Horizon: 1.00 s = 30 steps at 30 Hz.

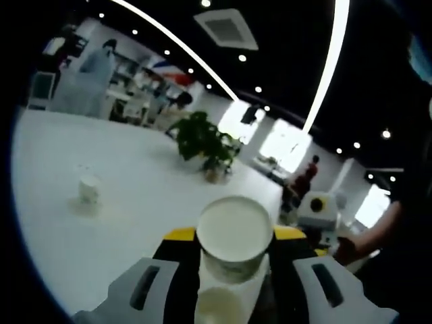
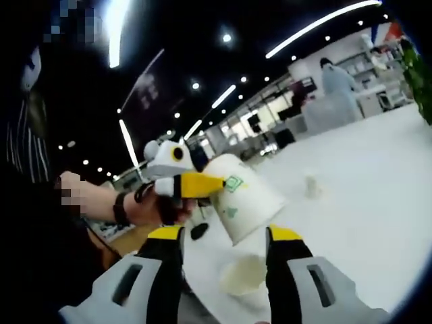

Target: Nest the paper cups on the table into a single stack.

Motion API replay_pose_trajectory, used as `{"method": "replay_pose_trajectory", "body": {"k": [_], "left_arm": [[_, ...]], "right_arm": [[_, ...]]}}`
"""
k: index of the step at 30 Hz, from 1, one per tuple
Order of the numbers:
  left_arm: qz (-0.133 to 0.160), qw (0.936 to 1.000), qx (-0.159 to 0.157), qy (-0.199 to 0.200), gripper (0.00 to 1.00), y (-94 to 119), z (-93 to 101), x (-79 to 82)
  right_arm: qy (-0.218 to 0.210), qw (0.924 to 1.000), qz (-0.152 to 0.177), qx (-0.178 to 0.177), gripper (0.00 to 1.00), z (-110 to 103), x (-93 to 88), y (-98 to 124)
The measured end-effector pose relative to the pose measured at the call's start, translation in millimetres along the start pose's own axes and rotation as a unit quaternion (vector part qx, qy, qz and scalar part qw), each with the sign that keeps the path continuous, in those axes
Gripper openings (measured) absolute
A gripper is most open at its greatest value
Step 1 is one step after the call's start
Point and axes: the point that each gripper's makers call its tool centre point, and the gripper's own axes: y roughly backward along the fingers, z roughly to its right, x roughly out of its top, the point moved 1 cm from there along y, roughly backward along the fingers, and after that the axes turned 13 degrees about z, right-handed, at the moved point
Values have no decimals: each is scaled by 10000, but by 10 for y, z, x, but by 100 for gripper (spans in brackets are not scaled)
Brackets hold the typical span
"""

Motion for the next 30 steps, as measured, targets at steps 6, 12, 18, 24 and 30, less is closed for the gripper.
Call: {"method": "replay_pose_trajectory", "body": {"k": [6,12,18,24,30], "left_arm": [[63,9999,-62,108,38,31,21,35],[155,9987,-221,421,38,61,93,71],[148,9979,-377,507,38,74,174,69],[83,9977,-429,527,38,78,193,30],[93,9969,-553,547,38,82,242,31]], "right_arm": [[-60,9997,39,218,37,-84,9,6],[-429,9977,395,357,25,-104,109,35],[-986,9917,712,428,13,-82,194,69],[-1313,9836,1152,441,8,-31,320,82],[-1518,9784,1292,552,3,-47,361,96]]}}
